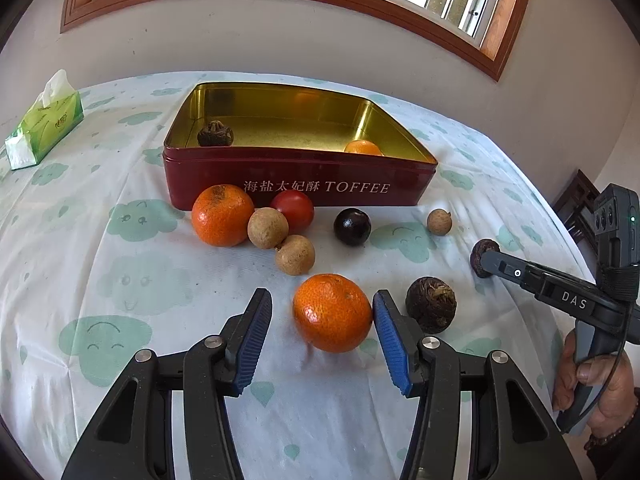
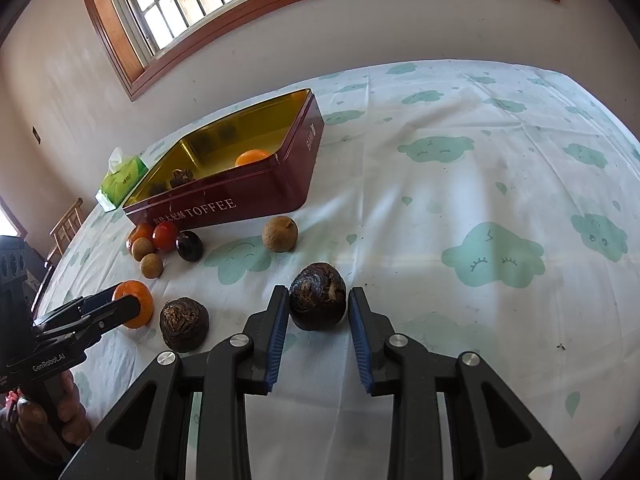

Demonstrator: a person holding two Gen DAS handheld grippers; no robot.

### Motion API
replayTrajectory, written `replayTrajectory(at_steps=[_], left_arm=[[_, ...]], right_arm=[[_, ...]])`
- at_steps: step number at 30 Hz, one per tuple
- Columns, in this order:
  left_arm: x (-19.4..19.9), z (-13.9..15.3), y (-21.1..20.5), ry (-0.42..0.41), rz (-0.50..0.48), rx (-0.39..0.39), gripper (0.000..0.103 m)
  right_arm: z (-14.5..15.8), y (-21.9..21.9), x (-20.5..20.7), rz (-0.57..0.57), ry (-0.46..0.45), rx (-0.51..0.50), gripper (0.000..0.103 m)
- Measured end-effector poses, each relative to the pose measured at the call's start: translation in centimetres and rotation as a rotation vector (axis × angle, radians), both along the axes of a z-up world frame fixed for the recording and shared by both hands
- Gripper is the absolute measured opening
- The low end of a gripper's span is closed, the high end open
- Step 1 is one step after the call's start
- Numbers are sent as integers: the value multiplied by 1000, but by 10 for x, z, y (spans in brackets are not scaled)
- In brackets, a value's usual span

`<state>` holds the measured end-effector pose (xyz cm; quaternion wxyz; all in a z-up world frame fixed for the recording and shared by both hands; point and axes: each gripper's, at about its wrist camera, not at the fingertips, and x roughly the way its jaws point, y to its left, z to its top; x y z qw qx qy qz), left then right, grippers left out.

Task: Organize fruits
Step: 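Grasp another dark brown fruit with the right tool while the left tool grasps a large orange, then lift both held fruits and carry them over the TOFFEE tin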

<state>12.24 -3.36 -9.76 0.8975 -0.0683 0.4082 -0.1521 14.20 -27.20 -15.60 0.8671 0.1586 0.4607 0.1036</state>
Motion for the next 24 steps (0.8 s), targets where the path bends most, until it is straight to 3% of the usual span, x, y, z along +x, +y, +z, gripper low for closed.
replayTrajectory(at_steps=[4, 13, 15, 24], left_arm=[[-3, 1, -8, -22, -30, 34, 42], [-7, 9, -8, -47, 8, 72, 40], [-8, 18, -3, -71, 29, 71, 40], [-12, 47, 18, -163, 110, 129, 40]], right_arm=[[0, 0, 0, 1, 1, -2, 28], [5, 8, -1, 0, -13, -74, 26], [15, 17, -7, -7, -60, -116, 26], [64, 60, -28, 15, -214, -91, 26]])
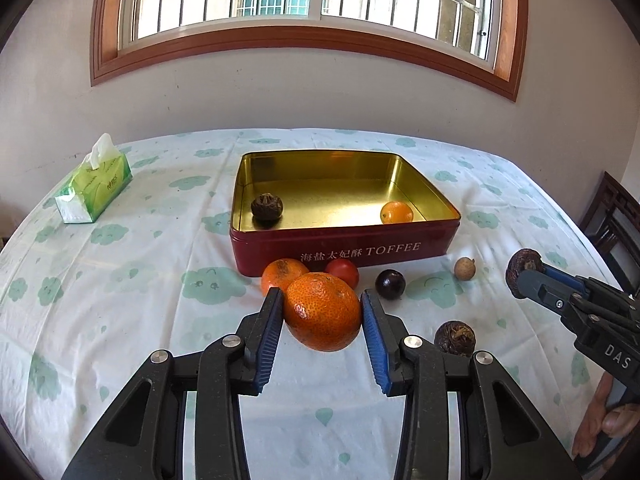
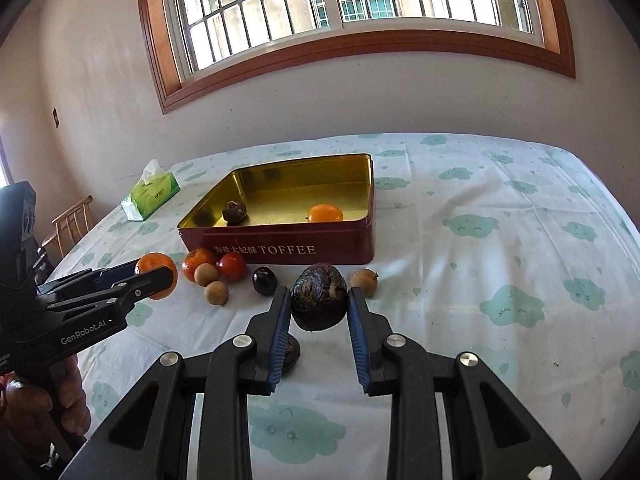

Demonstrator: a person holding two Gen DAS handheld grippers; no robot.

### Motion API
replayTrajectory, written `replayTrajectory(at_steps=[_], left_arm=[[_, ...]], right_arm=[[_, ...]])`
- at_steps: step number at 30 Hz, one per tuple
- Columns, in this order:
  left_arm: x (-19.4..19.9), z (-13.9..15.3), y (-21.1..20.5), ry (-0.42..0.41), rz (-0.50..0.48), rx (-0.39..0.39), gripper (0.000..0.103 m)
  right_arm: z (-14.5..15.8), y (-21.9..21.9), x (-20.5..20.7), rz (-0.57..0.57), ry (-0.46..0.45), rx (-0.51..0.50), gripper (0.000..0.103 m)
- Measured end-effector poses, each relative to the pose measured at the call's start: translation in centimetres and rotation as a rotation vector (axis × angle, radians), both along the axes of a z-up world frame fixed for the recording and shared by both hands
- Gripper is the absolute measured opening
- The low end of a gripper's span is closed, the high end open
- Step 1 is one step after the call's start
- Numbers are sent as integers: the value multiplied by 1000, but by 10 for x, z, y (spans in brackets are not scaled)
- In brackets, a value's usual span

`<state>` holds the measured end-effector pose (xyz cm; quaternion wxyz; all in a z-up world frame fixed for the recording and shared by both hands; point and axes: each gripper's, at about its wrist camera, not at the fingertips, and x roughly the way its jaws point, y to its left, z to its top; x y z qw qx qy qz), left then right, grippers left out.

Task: Organize fruits
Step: 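Lift both held fruits and carry them over the TOFFEE tin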

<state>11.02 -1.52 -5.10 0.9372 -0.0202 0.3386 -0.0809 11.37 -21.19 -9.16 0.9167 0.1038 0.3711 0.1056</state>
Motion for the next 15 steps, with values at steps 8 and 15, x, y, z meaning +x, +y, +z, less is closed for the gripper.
replayTrajectory(at_steps=[8, 15], left_arm=[[-3, 6, 6, -39, 37, 36, 40], [-2, 9, 6, -56, 40, 51, 40]], right_arm=[[7, 9, -7, -19, -19, 27, 26], [12, 18, -8, -8, -32, 20, 26]])
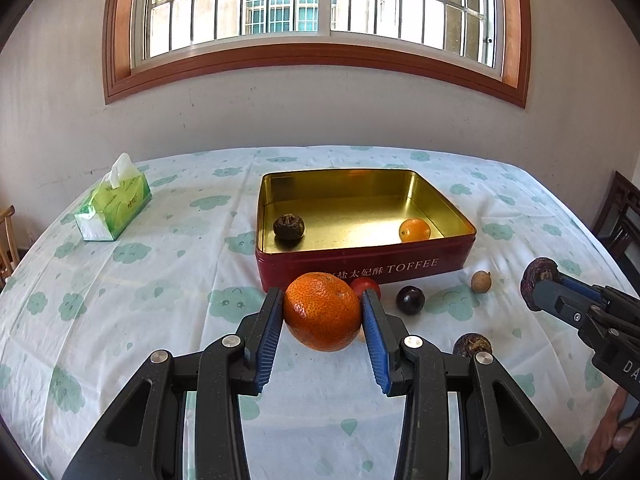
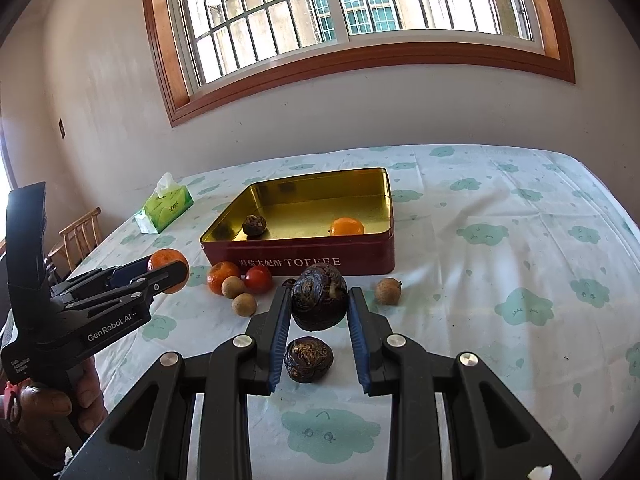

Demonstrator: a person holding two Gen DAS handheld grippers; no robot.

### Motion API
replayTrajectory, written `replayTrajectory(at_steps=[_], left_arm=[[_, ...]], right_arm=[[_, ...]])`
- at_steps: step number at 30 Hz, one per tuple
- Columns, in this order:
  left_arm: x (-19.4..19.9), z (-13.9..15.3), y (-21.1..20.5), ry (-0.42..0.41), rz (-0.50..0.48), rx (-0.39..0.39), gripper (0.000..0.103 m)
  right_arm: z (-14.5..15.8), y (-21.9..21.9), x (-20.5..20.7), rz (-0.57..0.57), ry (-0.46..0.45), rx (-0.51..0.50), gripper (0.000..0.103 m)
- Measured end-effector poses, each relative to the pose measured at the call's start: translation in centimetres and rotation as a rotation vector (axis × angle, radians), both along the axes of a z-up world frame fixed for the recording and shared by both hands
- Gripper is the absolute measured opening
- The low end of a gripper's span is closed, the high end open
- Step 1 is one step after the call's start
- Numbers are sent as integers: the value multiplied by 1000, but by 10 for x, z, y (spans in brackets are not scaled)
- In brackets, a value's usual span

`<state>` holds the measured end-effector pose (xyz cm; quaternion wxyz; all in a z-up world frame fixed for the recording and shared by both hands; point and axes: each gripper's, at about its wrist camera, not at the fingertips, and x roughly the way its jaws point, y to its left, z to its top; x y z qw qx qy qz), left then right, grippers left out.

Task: Organize fruits
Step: 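Lift both held fruits and carry them over the TOFFEE tin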

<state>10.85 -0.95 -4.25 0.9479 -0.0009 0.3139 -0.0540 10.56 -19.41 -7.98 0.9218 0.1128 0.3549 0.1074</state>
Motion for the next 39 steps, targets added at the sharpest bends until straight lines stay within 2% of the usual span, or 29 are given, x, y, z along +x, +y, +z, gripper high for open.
replayTrajectory(at_steps=[39], left_arm=[[16, -9, 7, 14, 8, 16, 41]], right_arm=[[-1, 14, 11, 15, 6, -10, 26]])
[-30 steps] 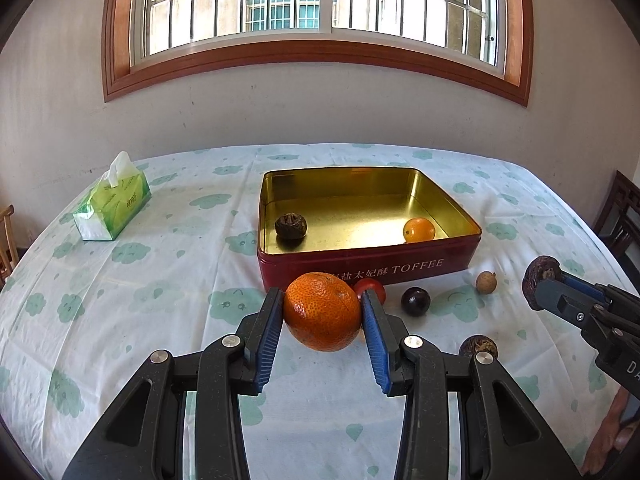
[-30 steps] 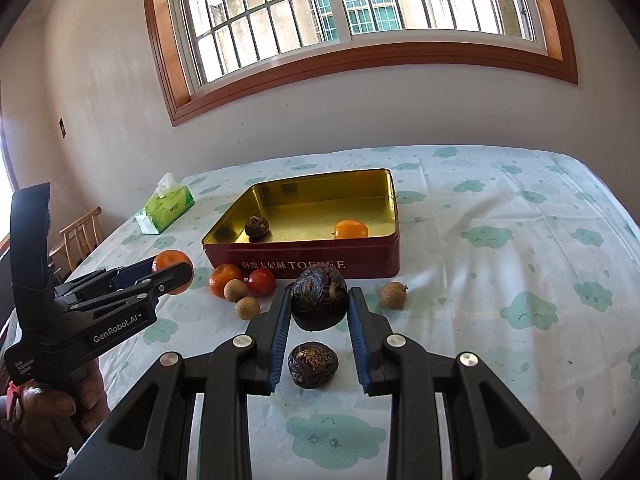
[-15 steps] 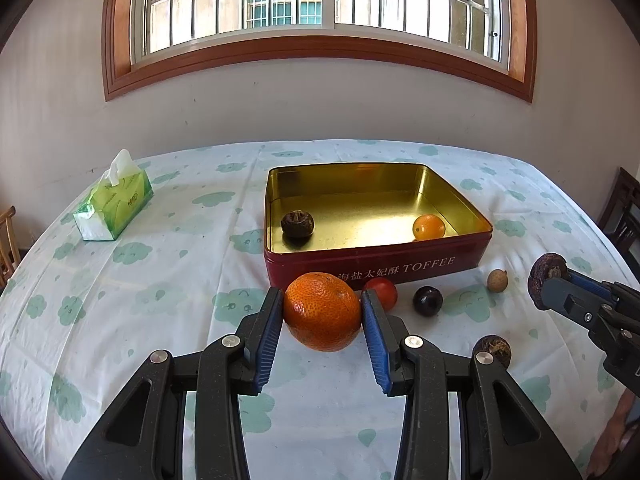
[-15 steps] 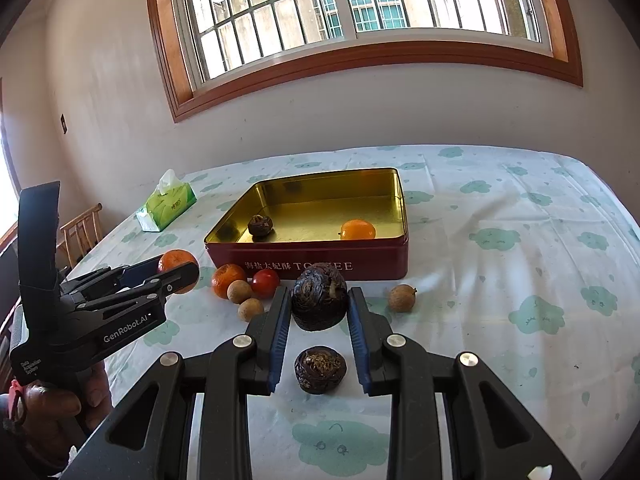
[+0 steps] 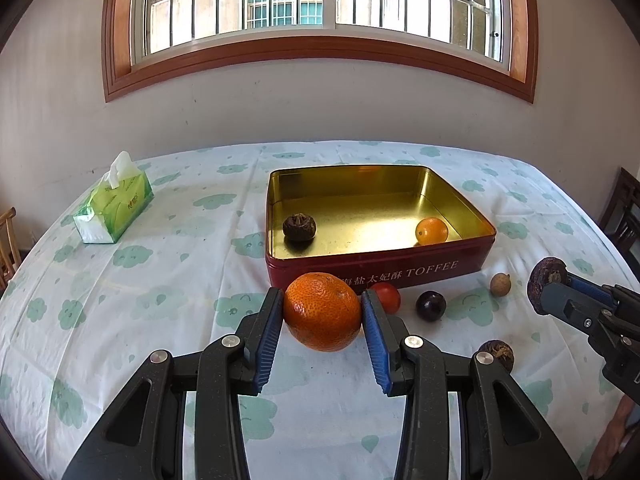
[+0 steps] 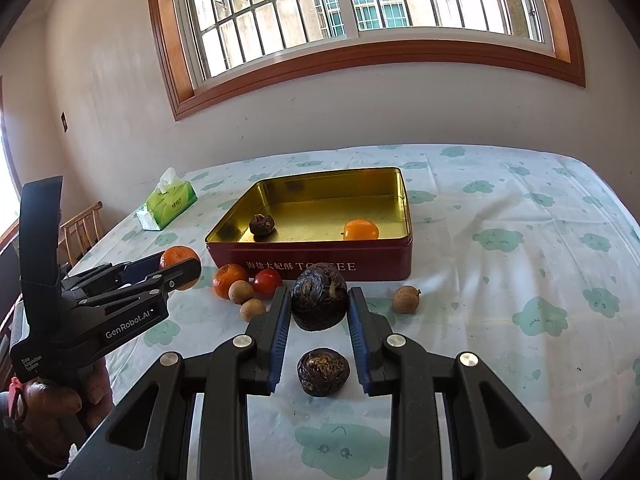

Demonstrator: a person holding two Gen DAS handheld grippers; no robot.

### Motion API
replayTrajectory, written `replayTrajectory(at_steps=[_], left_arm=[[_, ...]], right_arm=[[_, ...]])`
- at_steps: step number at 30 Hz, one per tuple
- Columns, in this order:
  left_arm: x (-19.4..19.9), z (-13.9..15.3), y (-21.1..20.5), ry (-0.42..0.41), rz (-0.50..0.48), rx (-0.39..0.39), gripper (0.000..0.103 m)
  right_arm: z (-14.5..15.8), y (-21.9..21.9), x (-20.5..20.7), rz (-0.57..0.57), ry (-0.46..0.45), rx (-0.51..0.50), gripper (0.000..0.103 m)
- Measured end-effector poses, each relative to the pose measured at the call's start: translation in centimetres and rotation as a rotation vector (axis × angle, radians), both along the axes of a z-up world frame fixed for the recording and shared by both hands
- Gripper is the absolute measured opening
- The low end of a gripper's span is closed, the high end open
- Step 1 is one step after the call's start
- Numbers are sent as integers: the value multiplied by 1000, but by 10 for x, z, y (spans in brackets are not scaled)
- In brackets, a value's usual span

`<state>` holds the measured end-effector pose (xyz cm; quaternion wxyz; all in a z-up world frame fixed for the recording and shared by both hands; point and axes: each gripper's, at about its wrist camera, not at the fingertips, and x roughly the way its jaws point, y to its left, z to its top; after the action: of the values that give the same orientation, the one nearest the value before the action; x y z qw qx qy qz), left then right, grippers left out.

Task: Organize fruits
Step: 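Lift both held fruits and carry them over the TOFFEE tin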

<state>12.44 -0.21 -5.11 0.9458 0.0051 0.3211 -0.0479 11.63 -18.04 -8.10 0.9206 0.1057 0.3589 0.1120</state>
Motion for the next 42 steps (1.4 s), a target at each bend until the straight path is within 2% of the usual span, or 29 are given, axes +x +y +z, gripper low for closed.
replayTrajectory(at_steps=[42], left_arm=[[45, 21, 2, -36, 16, 22, 41]], right_arm=[[8, 9, 42, 12, -25, 1, 26]])
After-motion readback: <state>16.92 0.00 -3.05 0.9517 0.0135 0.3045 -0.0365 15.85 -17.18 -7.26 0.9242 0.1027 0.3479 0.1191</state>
